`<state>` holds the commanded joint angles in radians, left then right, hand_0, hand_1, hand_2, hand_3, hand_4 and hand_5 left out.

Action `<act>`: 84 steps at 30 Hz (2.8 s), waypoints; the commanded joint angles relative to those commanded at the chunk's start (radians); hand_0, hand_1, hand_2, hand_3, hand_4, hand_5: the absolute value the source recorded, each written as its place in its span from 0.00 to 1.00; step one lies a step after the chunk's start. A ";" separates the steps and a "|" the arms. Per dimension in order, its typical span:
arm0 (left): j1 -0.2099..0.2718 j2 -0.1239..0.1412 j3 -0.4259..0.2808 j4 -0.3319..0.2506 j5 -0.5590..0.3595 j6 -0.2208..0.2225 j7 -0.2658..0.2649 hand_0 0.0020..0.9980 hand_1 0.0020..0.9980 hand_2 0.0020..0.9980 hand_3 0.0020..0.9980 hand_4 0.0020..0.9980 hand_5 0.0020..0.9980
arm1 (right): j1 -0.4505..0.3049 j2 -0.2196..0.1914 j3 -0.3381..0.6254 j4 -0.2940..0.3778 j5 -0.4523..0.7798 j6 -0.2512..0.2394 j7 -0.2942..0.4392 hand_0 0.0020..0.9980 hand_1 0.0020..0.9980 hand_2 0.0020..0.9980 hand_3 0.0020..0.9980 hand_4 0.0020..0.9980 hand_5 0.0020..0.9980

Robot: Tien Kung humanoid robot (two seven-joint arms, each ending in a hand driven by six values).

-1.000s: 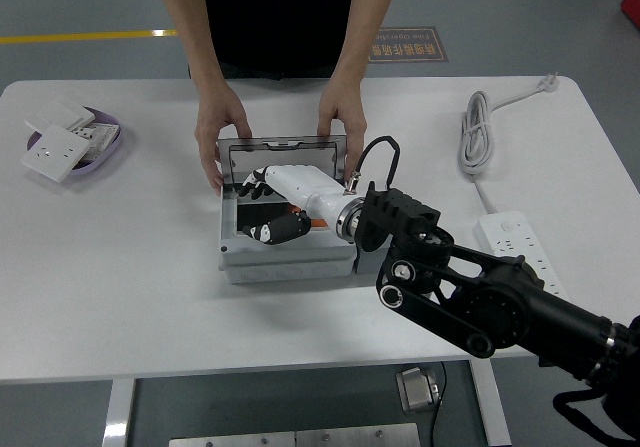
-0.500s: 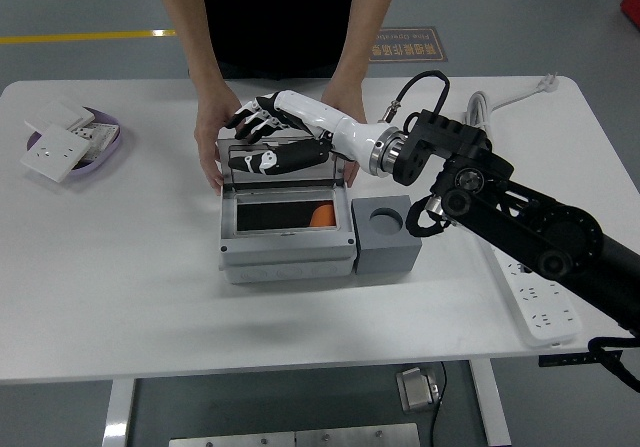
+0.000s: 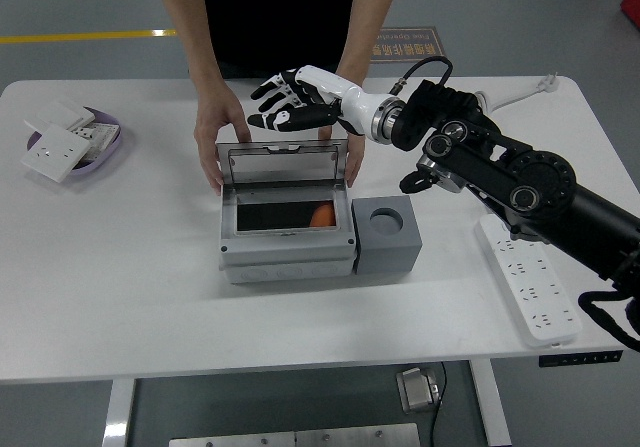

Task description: Pick up the cylinder from the cube,place it in the box,flap close box

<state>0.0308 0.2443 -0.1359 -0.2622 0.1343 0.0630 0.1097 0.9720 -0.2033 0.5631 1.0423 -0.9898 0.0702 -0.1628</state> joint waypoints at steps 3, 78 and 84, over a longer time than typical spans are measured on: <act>0.003 -0.001 -0.002 0.001 0.000 0.000 0.001 0.57 0.61 0.58 0.59 0.72 0.25 | -0.027 -0.025 -0.011 0.035 -0.034 -0.007 -0.008 0.72 0.63 0.66 0.68 0.79 0.37; 0.027 0.008 0.053 0.011 -0.064 -0.001 -0.028 0.57 0.61 0.57 0.59 0.71 0.22 | -0.744 -0.170 0.874 0.307 -0.064 -0.266 0.259 0.70 0.65 0.66 0.67 0.70 0.34; 0.020 0.008 0.046 0.012 -0.052 -0.002 -0.025 0.57 0.61 0.57 0.59 0.71 0.22 | -0.748 -0.172 0.909 0.314 -0.064 -0.266 0.262 0.69 0.65 0.66 0.67 0.70 0.33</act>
<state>0.0504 0.2519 -0.0903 -0.2499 0.0826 0.0607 0.0847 0.2235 -0.3750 1.4725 1.3562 -1.0537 -0.1956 0.0991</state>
